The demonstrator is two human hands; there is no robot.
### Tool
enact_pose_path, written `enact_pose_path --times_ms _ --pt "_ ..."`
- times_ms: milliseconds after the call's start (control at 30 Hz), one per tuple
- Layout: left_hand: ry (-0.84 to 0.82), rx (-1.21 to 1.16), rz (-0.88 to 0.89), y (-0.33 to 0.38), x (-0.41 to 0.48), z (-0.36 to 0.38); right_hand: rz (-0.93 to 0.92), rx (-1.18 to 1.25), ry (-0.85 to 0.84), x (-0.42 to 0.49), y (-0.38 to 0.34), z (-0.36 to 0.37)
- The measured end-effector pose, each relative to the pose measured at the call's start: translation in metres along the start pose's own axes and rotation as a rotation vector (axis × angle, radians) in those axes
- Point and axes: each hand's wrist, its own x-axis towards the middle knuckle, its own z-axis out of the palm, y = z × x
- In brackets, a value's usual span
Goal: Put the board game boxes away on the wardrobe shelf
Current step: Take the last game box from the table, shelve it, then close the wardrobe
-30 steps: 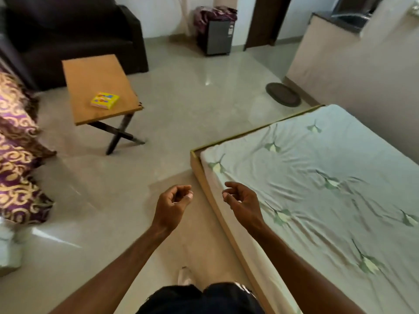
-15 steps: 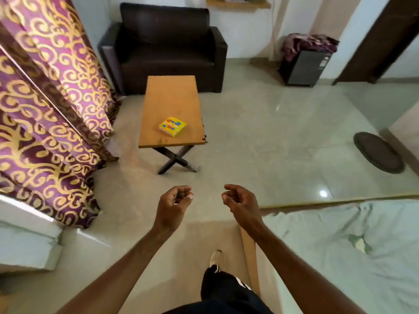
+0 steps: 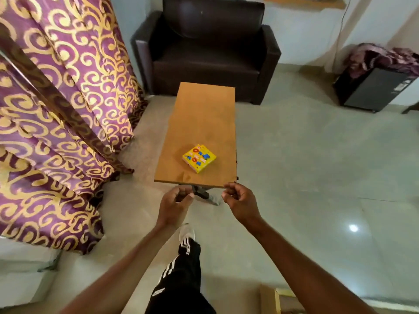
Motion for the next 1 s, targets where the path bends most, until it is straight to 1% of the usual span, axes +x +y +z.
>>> enact_pose_path --times_ms 67,167,200,300,433,500,600,700,767,833,900,1000 --pt "-0.008 0.029 -0.028 0.0 0.058 0.004 0.022 -0.016 -0.012 0.051 -0.004 0.02" --pt "-0.047 0.124 -0.113 -0.015 0.178 0.009 0.107 -0.015 -0.012 0.158 -0.003 0.068" --pt "-0.064 0.183 -0.135 -0.022 0.218 0.01 0.152 -0.011 -0.006 0.193 0.001 0.086" --pt "-0.14 0.353 -0.147 -0.041 0.301 0.013 0.227 -0.018 -0.008 0.261 0.011 0.119" --pt "-0.295 0.562 -0.202 -0.087 0.404 0.03 0.366 -0.095 -0.063 0.344 0.058 0.16" --pt "-0.361 0.616 -0.242 -0.106 0.442 0.043 0.448 -0.098 -0.091 0.371 0.083 0.176" --pt "-0.447 0.654 -0.348 -0.135 0.48 0.062 0.531 -0.091 -0.114 0.394 0.114 0.195" --pt "-0.519 0.624 -0.394 -0.153 0.502 0.077 0.593 -0.039 -0.143 0.406 0.133 0.21" --pt "-0.546 0.637 -0.419 -0.157 0.509 0.081 0.595 -0.001 -0.139 0.409 0.143 0.215" --pt "-0.546 0.592 -0.441 -0.161 0.511 0.078 0.582 0.016 -0.133 0.41 0.146 0.213" --pt "-0.529 0.483 -0.449 -0.165 0.508 0.07 0.564 0.009 -0.128 0.408 0.14 0.207" --pt "-0.458 0.335 -0.458 -0.15 0.483 0.051 0.501 -0.028 -0.154 0.395 0.118 0.191"
